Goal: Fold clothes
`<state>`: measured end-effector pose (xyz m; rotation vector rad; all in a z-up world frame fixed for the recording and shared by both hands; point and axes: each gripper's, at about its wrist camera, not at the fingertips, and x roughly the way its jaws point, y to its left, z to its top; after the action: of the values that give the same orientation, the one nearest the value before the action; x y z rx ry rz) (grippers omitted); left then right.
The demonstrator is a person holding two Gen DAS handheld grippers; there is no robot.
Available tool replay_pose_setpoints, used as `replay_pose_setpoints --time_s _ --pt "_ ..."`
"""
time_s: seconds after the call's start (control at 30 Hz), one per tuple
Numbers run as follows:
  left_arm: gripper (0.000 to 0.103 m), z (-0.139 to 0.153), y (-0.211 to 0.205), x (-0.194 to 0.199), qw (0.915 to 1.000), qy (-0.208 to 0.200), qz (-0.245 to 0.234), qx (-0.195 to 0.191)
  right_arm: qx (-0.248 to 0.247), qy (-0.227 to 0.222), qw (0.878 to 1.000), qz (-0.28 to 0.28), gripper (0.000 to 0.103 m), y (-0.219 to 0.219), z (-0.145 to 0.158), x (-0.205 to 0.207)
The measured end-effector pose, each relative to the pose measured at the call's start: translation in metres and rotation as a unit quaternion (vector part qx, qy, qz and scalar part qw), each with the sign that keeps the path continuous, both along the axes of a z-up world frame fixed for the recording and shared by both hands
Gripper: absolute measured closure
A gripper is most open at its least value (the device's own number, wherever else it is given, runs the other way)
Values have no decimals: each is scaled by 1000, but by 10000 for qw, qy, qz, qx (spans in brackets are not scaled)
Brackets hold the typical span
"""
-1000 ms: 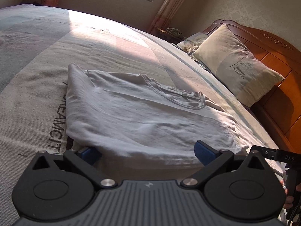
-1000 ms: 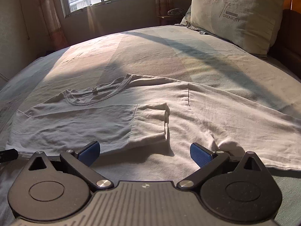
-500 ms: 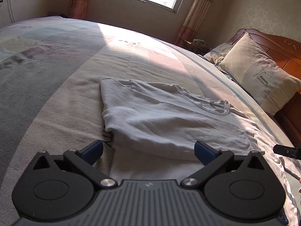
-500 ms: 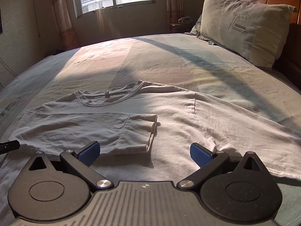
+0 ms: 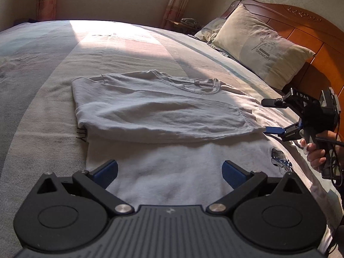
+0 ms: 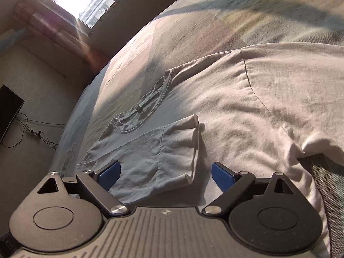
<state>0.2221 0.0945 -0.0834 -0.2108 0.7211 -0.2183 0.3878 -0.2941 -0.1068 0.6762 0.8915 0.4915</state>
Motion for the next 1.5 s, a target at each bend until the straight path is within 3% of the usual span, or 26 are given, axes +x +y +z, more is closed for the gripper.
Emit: replay_pose_setpoints --time_s 0.13,0.3,0.37,0.43,0.47,0.53,0.6,0.83,1.03,1.13,1.23,1.37,1.43,1.5 --pt "1 1 -4 0 9999 39 -112 32 446 29 9990 -27 13 -5 -8 21" --pt "1 9 -2 -1 9997 51 -136 -179 331 63 9991 275 14 7 -8 35" --pt "1 12 -1 -3 9997 18 -114 -227 173 92 9992 355 27 10 -7 35" --pt "1 14 -1 -5 9997 -15 -104 -215 37 98 9990 436 50 11 -8 30" --pt "1 14 -1 -6 9998 -21 -97 -171 -96 63 9990 443 55 12 -8 27" --pt "1 15 -3 -8 9999 -28 -56 -83 -434 43 9984 347 94 13 -7 25" --pt "1 16 -3 -10 9999 -23 -63 -119 -497 -2 9983 290 95 13 -4 24" --pt "1 20 -5 -14 9998 -43 -159 -83 -985 -508 9938 90 96 12 26 23" --pt "1 19 0 -13 9997 -27 -200 -110 -1490 -237 9878 -379 95 -9 17 26" --pt "1 22 7 -12 9997 -28 -184 -138 -1661 -57 9846 -545 86 -10 13 25" --pt "1 26 17 -13 9999 -57 -123 -64 -1978 -290 9777 -636 75 0 27 13" --pt "1 31 40 -15 9999 -102 -18 -73 -1673 -613 9839 152 60 57 40 -15" --pt "1 33 52 -16 9999 -132 40 -97 -1468 -764 9844 591 41 87 45 -29" --pt "1 36 67 -19 9999 -124 46 -90 -1259 -913 9825 1029 32 118 50 -43"
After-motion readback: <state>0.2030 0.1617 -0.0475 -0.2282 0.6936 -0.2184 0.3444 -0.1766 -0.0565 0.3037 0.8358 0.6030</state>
